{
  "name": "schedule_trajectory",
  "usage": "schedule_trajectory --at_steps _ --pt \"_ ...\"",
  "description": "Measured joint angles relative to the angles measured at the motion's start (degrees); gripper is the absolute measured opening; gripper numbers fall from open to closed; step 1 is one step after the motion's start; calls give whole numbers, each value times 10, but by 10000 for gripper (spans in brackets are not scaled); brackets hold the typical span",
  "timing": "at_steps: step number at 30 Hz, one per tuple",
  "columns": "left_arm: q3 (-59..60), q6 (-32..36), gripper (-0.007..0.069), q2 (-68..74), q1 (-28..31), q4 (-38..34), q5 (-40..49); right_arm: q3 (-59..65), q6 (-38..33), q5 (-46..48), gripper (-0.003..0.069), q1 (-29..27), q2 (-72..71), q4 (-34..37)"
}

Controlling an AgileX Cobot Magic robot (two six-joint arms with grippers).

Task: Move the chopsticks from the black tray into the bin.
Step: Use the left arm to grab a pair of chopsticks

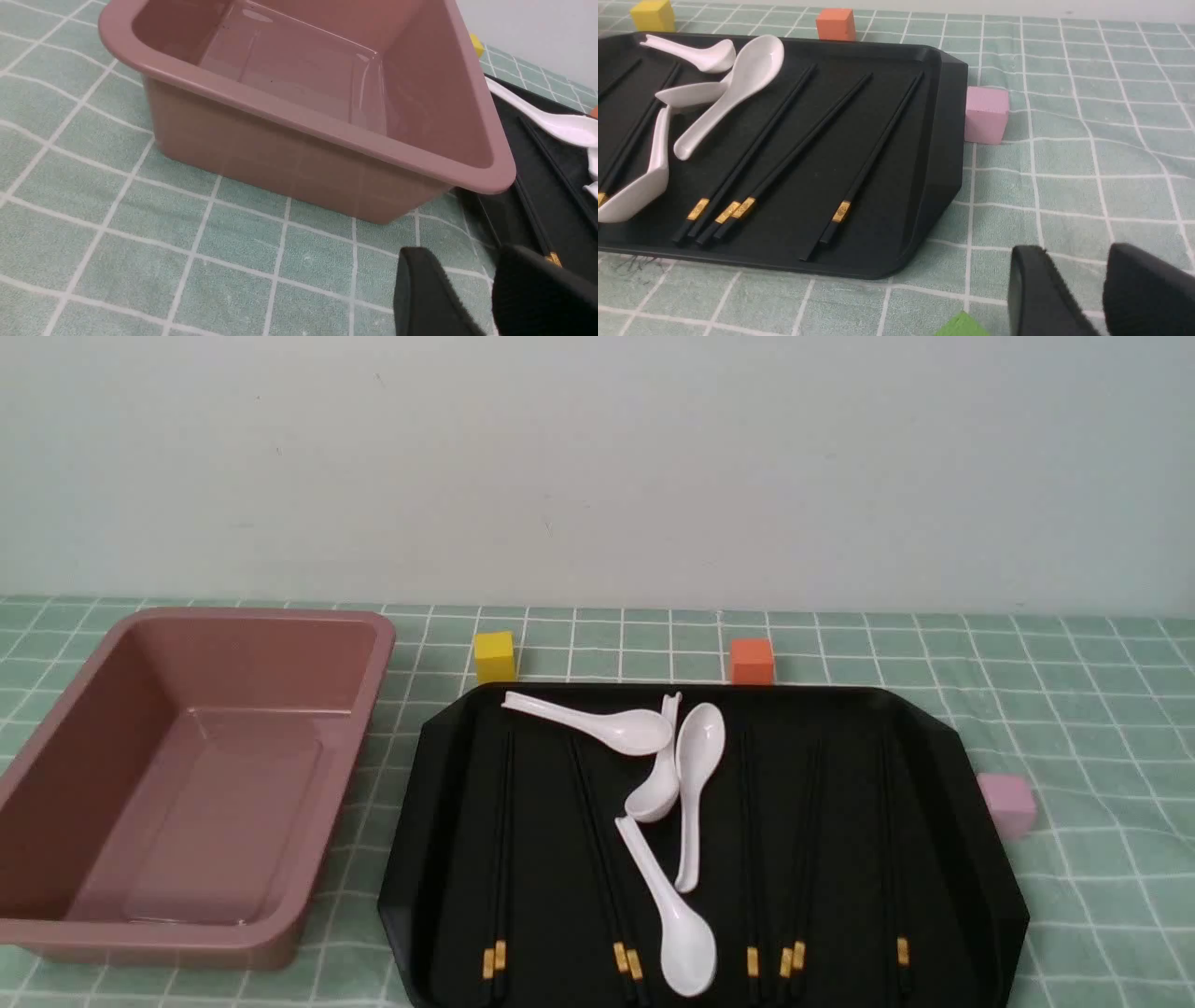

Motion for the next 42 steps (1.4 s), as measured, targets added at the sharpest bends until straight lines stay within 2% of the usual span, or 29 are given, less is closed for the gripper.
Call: schedule_trajectory --at_steps 42 --pt "0 0 239 0 0 9 0 0 0 0 239 0 0 0"
